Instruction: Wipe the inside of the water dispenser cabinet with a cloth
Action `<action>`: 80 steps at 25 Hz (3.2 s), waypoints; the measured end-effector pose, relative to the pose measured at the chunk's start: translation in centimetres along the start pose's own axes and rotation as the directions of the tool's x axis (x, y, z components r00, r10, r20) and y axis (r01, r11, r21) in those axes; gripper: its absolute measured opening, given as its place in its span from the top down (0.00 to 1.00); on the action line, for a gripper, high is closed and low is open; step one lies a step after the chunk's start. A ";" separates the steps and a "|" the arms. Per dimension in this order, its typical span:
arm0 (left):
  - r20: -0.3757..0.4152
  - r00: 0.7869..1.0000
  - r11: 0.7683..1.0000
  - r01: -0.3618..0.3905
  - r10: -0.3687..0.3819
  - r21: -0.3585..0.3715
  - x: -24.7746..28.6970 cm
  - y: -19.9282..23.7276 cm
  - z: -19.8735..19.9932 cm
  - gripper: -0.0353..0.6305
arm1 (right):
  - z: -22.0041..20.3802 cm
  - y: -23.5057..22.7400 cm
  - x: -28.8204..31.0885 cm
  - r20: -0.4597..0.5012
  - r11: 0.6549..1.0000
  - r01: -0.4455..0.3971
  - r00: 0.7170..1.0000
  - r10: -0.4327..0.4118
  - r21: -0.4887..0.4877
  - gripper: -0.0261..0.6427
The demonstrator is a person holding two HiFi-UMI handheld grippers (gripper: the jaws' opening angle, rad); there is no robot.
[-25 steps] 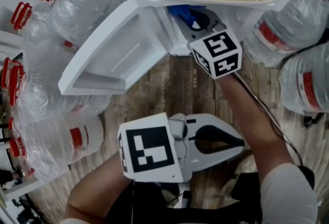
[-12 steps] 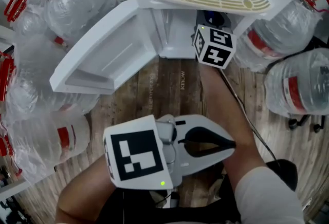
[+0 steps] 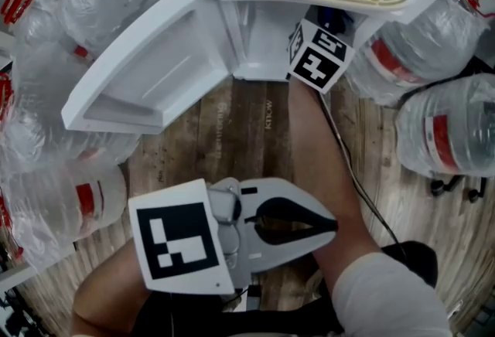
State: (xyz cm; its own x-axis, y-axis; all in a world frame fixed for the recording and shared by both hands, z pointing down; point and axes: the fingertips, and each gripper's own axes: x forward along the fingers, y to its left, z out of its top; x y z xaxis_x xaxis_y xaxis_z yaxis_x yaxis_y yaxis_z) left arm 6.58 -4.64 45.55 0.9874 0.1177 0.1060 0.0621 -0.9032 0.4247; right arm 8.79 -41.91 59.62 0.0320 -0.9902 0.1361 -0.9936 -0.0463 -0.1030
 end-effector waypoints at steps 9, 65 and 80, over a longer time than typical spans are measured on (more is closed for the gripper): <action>0.020 1.000 0.999 0.008 -0.007 -0.039 0.1 0.2 0.0 0.95 | -0.8 -2.8 -5.0 -0.022 0.997 0.076 0.997 -0.075 0.028 0.83; -0.041 0.999 1.000 0.003 -0.004 -0.030 0.9 1.0 -1.3 0.95 | -10.0 -1.3 0.7 -0.169 0.993 0.053 0.983 -0.071 -0.108 0.83; -0.046 0.999 0.999 0.016 -0.018 -0.038 1.1 0.9 -1.7 0.95 | -10.4 -3.0 -0.7 -0.171 0.992 0.106 0.978 -0.115 -0.062 0.83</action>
State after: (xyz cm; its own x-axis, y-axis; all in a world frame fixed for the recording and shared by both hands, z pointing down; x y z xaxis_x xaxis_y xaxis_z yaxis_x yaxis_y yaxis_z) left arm 7.46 -4.64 47.63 0.9783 0.1526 0.1402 0.0721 -0.8850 0.4600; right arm 10.59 -39.72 70.04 0.1275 -0.9409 0.3138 -0.9893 -0.1431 -0.0271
